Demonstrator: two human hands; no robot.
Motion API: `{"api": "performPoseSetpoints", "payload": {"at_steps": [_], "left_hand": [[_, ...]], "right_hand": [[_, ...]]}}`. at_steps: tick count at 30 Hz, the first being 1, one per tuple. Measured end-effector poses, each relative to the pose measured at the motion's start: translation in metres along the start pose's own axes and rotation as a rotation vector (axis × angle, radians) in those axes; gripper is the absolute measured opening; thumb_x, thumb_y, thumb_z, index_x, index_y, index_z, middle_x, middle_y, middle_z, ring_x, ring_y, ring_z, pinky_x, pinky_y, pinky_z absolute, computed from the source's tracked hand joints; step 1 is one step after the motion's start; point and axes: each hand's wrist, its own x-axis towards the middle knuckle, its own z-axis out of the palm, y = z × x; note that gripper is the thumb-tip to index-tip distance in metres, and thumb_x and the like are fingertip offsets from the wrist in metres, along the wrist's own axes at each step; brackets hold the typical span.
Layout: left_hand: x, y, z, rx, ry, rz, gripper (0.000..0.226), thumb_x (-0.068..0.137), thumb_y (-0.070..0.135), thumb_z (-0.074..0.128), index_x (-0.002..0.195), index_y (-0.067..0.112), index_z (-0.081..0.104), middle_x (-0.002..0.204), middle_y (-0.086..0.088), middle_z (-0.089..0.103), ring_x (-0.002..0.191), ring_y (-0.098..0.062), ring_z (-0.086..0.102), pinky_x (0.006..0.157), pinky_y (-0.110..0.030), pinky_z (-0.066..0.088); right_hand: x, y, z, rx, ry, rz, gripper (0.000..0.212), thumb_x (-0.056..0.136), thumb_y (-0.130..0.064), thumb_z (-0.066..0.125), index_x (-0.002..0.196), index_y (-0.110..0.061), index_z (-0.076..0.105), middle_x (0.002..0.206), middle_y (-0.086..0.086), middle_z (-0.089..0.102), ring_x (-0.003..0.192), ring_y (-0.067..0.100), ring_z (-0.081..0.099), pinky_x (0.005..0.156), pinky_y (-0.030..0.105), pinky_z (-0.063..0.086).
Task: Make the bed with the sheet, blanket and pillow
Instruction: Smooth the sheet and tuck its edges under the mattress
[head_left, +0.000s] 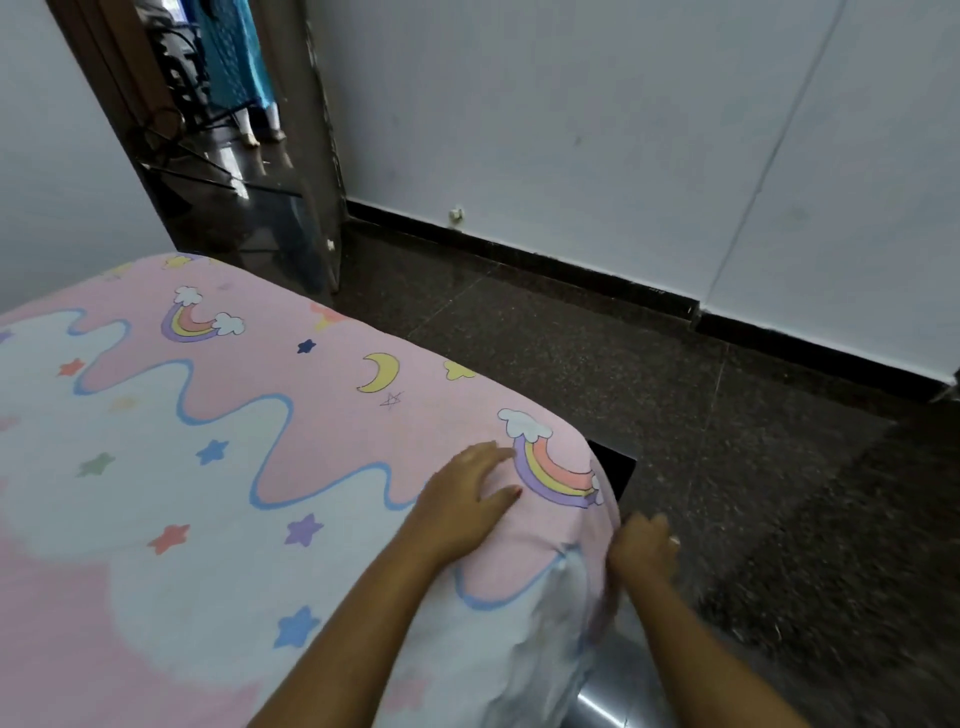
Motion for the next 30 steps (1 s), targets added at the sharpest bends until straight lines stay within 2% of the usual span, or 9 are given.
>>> {"api": "performPoseSetpoints", "payload": {"at_steps": [3, 6, 9, 12, 17, 21, 24, 27, 30], "left_hand": [[-0.035, -0.028, -0.025, 0.028, 0.136, -0.078, 0.041, 0.094, 0.025, 0.055, 0.135, 0.027, 0.049, 0.146, 0.007, 0.040, 0.138, -0.011, 0.032, 0.109, -0.019, 0.021], [-0.062, -0.048, -0.040, -0.071, 0.251, -0.185, 0.039, 0.095, 0.017, 0.052, 0.134, 0.021, 0.050, 0.144, 0.006, 0.044, 0.136, -0.011, 0.035, 0.106, -0.015, 0.020], [-0.084, -0.065, -0.050, -0.136, 0.382, -0.308, 0.038, 0.095, 0.010, 0.049, 0.132, 0.018, 0.053, 0.139, 0.002, 0.050, 0.131, -0.016, 0.043, 0.110, -0.027, 0.029], [-0.109, -0.088, -0.063, -0.130, 0.410, -0.422, 0.040, 0.091, 0.003, 0.049, 0.127, 0.018, 0.056, 0.132, 0.000, 0.056, 0.124, -0.021, 0.050, 0.106, -0.031, 0.034], [-0.137, -0.106, -0.064, 0.226, 0.227, -0.496, 0.050, 0.097, 0.025, 0.045, 0.145, 0.028, 0.032, 0.154, 0.008, 0.025, 0.144, -0.012, 0.018, 0.115, -0.033, 0.015], [-0.144, -0.092, -0.053, 0.324, 0.161, -0.460, 0.050, 0.099, 0.039, 0.037, 0.147, 0.038, 0.022, 0.157, 0.016, 0.012, 0.146, -0.006, 0.006, 0.117, -0.039, 0.005], [-0.145, -0.088, -0.047, 0.350, 0.151, -0.437, 0.051, 0.100, 0.039, 0.034, 0.148, 0.038, 0.017, 0.157, 0.016, 0.009, 0.146, -0.007, 0.003, 0.117, -0.039, 0.001], [-0.145, -0.089, -0.046, 0.388, 0.207, -0.467, 0.050, 0.101, 0.037, 0.026, 0.149, 0.035, 0.014, 0.158, 0.014, 0.009, 0.146, -0.008, 0.003, 0.117, -0.040, 0.003], [-0.148, -0.095, -0.051, 0.420, 0.286, -0.502, 0.049, 0.100, 0.033, 0.024, 0.149, 0.031, 0.019, 0.157, 0.011, 0.015, 0.146, -0.011, 0.007, 0.117, -0.042, 0.007]], "right_hand": [[-0.018, -0.021, -0.048, 0.282, 0.228, 0.049, 0.027, 0.090, -0.009, 0.047, 0.111, -0.012, 0.064, 0.124, 0.012, 0.049, 0.109, 0.036, 0.048, 0.089, 0.043, 0.044], [-0.081, -0.072, -0.076, 0.535, 0.468, -0.350, 0.024, 0.086, -0.005, 0.052, 0.098, -0.014, 0.070, 0.109, 0.008, 0.061, 0.101, 0.029, 0.053, 0.084, 0.039, 0.043], [-0.175, -0.120, -0.056, 0.498, 0.285, -1.085, 0.027, 0.083, -0.014, 0.051, 0.104, -0.015, 0.066, 0.106, 0.000, 0.066, 0.098, 0.015, 0.054, 0.085, 0.032, 0.044], [-0.221, -0.124, -0.012, 0.085, 0.058, -1.426, 0.045, 0.082, -0.040, 0.049, 0.124, -0.024, 0.057, 0.123, -0.007, 0.061, 0.109, 0.012, 0.058, 0.092, 0.031, 0.047], [-0.148, -0.107, -0.015, -0.234, -0.015, -1.350, 0.051, 0.084, -0.059, 0.029, 0.122, -0.043, 0.059, 0.127, -0.014, 0.061, 0.116, 0.013, 0.060, 0.093, 0.040, 0.049], [-0.058, -0.102, -0.056, -0.427, -0.038, -0.968, 0.070, 0.084, -0.061, -0.003, 0.149, -0.042, 0.017, 0.159, -0.010, 0.014, 0.146, 0.016, 0.014, 0.115, 0.045, 0.012], [-0.039, -0.109, -0.069, -0.338, 0.014, -0.646, 0.057, 0.098, -0.049, 0.011, 0.151, -0.029, 0.018, 0.160, -0.001, 0.012, 0.147, 0.024, 0.009, 0.117, 0.049, 0.011], [-0.097, -0.137, -0.048, -0.250, 0.116, -0.954, 0.060, 0.094, -0.041, 0.022, 0.144, -0.013, 0.038, 0.155, 0.013, 0.027, 0.142, 0.034, 0.026, 0.109, 0.054, 0.029], [-0.189, -0.142, -0.006, -0.318, -0.206, -1.351, 0.069, 0.092, -0.055, 0.004, 0.145, -0.026, 0.038, 0.152, 0.004, 0.035, 0.140, 0.025, 0.033, 0.110, 0.051, 0.026]]}}
